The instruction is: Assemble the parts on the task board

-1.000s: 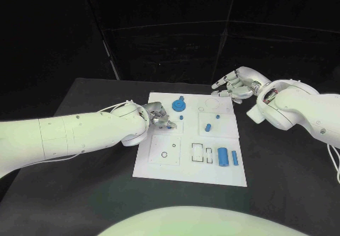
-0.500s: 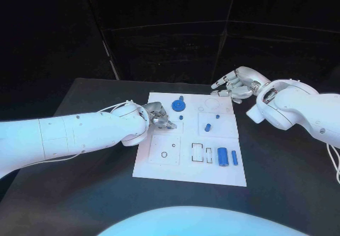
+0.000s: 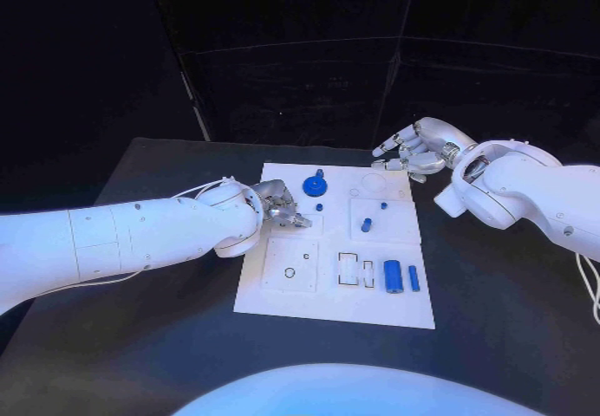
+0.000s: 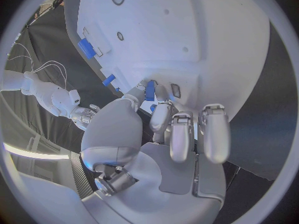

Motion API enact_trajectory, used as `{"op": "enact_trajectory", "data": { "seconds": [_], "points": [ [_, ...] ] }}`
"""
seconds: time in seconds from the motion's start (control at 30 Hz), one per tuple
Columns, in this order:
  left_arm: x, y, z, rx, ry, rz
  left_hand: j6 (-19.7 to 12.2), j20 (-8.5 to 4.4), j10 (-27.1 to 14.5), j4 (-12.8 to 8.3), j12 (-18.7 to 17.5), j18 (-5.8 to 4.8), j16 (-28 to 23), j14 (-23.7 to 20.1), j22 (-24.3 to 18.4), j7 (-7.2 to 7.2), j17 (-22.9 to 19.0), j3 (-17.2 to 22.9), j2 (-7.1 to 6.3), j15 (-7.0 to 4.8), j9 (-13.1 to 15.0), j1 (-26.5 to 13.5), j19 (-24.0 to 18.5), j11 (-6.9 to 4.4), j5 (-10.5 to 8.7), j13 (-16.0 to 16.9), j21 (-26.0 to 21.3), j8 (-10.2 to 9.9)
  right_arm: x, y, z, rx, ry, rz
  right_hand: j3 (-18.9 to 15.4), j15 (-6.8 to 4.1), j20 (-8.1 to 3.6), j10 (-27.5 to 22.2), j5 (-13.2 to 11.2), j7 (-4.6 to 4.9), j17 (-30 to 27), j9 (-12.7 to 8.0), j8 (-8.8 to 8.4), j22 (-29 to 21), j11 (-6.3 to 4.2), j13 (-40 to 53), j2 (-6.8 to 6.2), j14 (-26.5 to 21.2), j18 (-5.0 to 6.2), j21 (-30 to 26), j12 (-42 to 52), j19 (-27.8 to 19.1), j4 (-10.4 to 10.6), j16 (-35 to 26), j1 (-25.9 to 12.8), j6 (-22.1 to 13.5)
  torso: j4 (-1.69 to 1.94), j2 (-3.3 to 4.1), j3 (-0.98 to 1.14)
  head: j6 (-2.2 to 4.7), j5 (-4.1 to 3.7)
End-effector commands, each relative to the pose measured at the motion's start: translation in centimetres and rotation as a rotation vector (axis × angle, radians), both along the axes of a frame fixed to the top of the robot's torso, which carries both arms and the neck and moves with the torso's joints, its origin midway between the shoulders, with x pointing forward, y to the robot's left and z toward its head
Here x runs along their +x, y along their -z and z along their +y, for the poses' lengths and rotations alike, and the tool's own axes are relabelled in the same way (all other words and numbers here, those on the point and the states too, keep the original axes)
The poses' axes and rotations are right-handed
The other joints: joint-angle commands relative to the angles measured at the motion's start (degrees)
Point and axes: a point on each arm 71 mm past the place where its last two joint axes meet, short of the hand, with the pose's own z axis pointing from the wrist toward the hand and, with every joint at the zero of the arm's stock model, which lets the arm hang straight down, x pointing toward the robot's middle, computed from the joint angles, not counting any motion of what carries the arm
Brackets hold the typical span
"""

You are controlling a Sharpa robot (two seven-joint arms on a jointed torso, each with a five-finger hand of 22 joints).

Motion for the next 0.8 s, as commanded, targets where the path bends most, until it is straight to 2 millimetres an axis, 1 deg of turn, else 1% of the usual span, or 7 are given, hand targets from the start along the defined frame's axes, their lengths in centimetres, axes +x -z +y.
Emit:
{"op": "enact_trajectory", "data": {
  "seconds": [0.03, 0.37, 0.73, 0.8],
  "points": [
    [-0.33, 0.56, -0.15, 0.015, 0.008, 0.038, 0.0, -0.41, 0.1, 0.3, 0.3, -0.53, 0.2, 6.2, 3.1, 0.26, 15.1, -0.9, 0.03, -0.33, 0.1, -0.7, 2.1, 0.08, 0.23, 0.0, 0.2, -0.2, -0.01, -0.17, 0.13, 0.004, -0.008, -0.010, -0.1, -0.42, 0.00, -0.5, 0.3, -0.05, 4.2, 0.0, 0.31, -0.1, 0.02, 0.0, -0.09, 3.6, 1.05, -0.4, -0.3, -0.5, 0.2, -0.3, -0.5, 0.0, -0.01, -0.01, 0.03, 0.01, 0.05],
    [-0.31, 0.56, -0.14, 0.015, 0.006, 0.038, 0.0, -0.39, 0.1, 1.0, 0.3, -0.53, 0.2, 6.2, 3.1, 0.26, 15.1, -2.4, 0.16, -0.33, 0.2, -1.0, 2.2, 0.08, 0.24, 0.0, 0.2, -0.2, 0.02, -0.17, 0.13, 0.004, -0.008, -0.010, -0.1, -0.42, 0.00, -0.5, 0.3, -0.05, 4.2, 0.0, 0.31, -0.1, 0.02, 0.0, -0.09, 3.6, 1.05, -0.4, -0.3, -0.5, 0.2, -0.3, -0.5, 0.0, -0.01, 0.02, 0.02, -0.08, 0.02],
    [-0.29, 0.55, -0.13, 0.014, 0.005, 0.036, -0.1, -0.38, 0.1, 1.7, 0.3, -0.54, 0.2, 6.2, 3.2, 0.26, 15.1, -4.3, -0.08, -0.33, 0.4, -1.4, 2.2, 0.09, 0.24, 0.0, 0.2, -0.2, 0.04, -0.16, 0.13, 0.004, -0.007, -0.010, -0.1, -0.42, 0.00, -0.5, 0.3, -0.05, 4.2, 0.0, 0.31, -0.1, 0.02, 0.0, -0.09, 3.6, 1.05, -0.4, -0.3, -0.5, 0.2, -0.3, -0.5, 0.0, 0.03, 0.01, 0.04, -0.06, 0.03],
    [-0.28, 0.54, -0.13, 0.013, 0.003, 0.034, -0.1, -0.38, 0.1, 1.9, 0.3, -0.55, 0.2, 6.2, 3.2, 0.25, 15.1, -4.7, -0.14, -0.33, 0.4, -1.5, 2.2, 0.09, 0.24, 0.0, 0.2, -0.2, 0.05, -0.16, 0.13, 0.004, -0.007, -0.011, -0.1, -0.42, 0.00, -0.5, 0.3, -0.05, 4.2, 0.0, 0.31, -0.1, 0.02, 0.0, -0.09, 3.6, 1.05, -0.4, -0.3, -0.5, 0.2, -0.3, -0.5, 0.0, 0.01, 0.00, 0.01, -0.01, 0.03]
  ]
}}
